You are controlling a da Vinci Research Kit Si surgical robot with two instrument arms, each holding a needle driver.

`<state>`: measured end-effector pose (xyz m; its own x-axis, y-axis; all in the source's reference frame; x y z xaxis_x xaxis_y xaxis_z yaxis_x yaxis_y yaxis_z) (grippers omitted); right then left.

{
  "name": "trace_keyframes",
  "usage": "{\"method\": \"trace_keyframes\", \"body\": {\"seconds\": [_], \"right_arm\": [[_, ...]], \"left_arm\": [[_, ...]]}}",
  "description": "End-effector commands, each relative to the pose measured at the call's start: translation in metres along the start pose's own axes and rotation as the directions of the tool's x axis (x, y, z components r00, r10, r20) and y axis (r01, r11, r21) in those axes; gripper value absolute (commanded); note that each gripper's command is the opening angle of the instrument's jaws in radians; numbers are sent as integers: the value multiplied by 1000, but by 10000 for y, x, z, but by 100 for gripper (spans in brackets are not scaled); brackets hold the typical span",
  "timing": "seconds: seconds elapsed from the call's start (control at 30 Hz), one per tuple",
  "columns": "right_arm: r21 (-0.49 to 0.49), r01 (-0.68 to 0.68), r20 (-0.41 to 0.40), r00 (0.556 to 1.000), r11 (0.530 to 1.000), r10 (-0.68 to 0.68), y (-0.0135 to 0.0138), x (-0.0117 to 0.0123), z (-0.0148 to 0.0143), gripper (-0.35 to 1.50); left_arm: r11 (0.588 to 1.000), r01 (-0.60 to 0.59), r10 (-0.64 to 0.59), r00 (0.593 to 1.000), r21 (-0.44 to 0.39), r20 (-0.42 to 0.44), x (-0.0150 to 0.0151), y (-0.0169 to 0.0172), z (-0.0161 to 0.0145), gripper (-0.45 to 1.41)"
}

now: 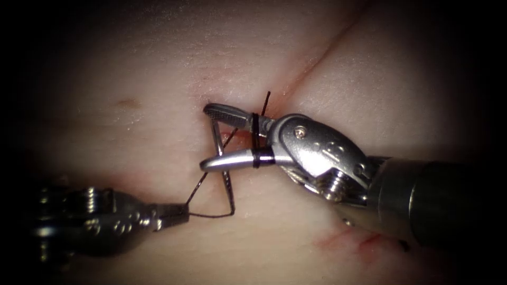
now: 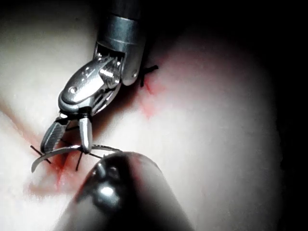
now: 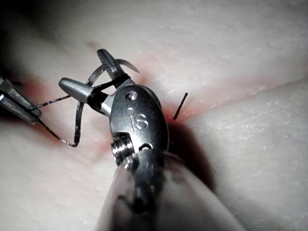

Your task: Wound Closure

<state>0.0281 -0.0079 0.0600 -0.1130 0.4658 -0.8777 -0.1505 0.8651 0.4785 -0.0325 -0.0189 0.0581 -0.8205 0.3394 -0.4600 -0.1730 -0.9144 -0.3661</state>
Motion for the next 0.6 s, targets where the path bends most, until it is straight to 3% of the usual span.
{"method": "trace_keyframes", "body": {"seconds": [0.03, 0.13, 0.33, 0.6], "right_arm": [[2, 0, 4, 1000, 1000, 0, -2, -10, 6, 84], [-53, 15, 56, 998, 998, -12, 1, -18, 1, 73], [-109, 38, 129, 991, 993, -24, 8, -26, -6, 69], [-138, 52, 181, 983, 989, -27, 9, -29, -11, 63]], "left_arm": [[1000, 1, -1, 1000, 2, 4, -2, 2, 8, -45], [992, 55, -66, 993, -114, -100, 19, -9, 26, -45], [967, 109, -147, 977, -231, -153, 24, -25, 38, -45], [919, 160, -275, 915, -360, -296, 17, -39, 43, -45]]}}
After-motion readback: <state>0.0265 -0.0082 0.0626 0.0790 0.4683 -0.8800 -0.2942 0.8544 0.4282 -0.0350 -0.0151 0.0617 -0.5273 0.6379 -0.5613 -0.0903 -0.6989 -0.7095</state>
